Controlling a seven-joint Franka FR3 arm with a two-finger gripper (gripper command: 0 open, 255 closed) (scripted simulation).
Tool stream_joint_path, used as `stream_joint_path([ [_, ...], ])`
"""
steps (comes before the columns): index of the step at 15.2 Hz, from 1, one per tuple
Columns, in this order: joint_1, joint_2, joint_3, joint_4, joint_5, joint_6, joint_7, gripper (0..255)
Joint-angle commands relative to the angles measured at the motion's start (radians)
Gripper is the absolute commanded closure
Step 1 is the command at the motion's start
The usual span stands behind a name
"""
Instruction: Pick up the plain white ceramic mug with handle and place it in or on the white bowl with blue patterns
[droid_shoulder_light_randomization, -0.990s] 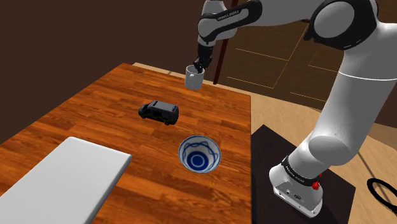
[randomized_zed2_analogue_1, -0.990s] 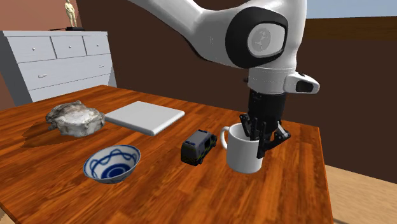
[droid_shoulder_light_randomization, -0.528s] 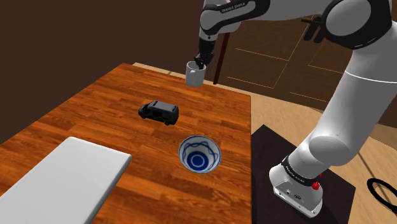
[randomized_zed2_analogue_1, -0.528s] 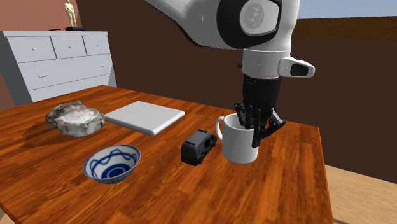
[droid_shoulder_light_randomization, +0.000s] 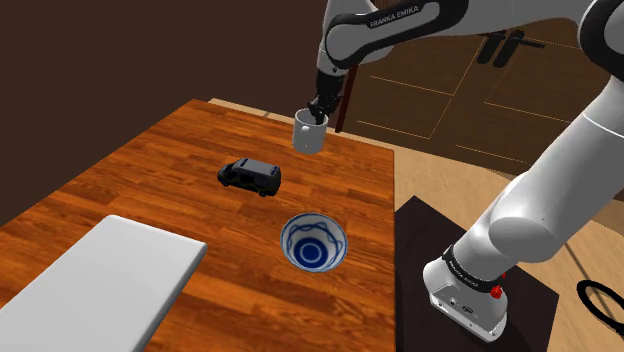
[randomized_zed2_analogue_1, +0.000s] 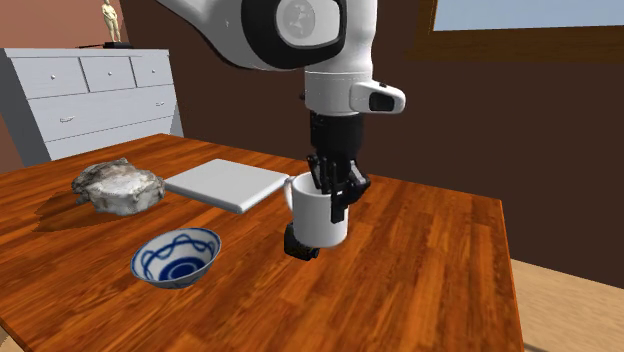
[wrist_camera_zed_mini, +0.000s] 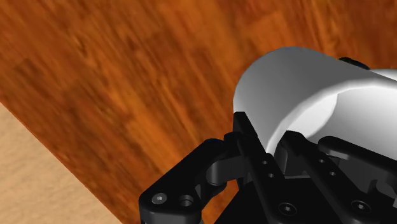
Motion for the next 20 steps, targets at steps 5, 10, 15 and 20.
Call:
stream_joint_path([
  [5, 0.051, -0.172, 0.055, -0.186, 0.02, 0.016, 0.096, 255],
  [10, 0.101, -0.303, 0.112, -0.307, 0.054, 0.009, 0.179, 255],
  [15, 0.161, -0.422, 0.177, -0.399, 0.102, -0.014, 0.268, 255],
  [20, 0.231, -0.525, 0.25, -0.462, 0.162, -0.046, 0.367, 255],
])
